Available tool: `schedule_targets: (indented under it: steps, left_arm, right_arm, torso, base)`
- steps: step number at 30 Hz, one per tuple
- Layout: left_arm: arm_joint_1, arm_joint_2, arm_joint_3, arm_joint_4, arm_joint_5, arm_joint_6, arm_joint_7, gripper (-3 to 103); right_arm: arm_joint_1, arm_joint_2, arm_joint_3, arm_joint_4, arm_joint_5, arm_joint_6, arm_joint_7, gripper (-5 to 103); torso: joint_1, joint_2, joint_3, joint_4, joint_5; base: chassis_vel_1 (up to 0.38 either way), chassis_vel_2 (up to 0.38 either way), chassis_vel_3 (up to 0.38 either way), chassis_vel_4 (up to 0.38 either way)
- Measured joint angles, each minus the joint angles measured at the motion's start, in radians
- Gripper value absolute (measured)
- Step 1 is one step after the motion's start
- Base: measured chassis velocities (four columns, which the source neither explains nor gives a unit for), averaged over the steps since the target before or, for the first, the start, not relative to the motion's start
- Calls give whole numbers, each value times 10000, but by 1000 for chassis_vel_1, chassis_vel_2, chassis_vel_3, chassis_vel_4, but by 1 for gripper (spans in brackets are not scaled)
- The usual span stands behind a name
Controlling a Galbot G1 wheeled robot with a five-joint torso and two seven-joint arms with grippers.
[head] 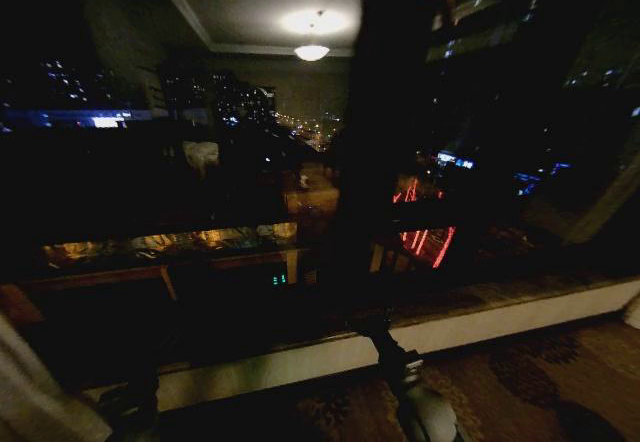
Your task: Open the curtains by pulling them apart, changing their state from closed to fully open.
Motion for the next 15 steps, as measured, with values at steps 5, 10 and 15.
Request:
schedule_targets:
  steps: [5,10,15]
  left_arm:
    - [0,0,0,0,0,0,0,100]
    - [0,0,0,1,1,-1,0,100]
    - [0,0,-1,1,1,0,0,100]
  right_arm:
    - [0,-1,0,0,0,0,0,100]
    - [0,-1,-1,0,0,0,0,100]
    - [0,0,-1,0,0,0,0,100]
  torso:
    - [-1,1,0,1,2]
    - [-2,1,-1,1,1]
    - [-3,1,-1,2,-1]
  base:
    - [-364,-346,368,365]
    - [-343,-343,332,342]
    - [-372,-356,343,340]
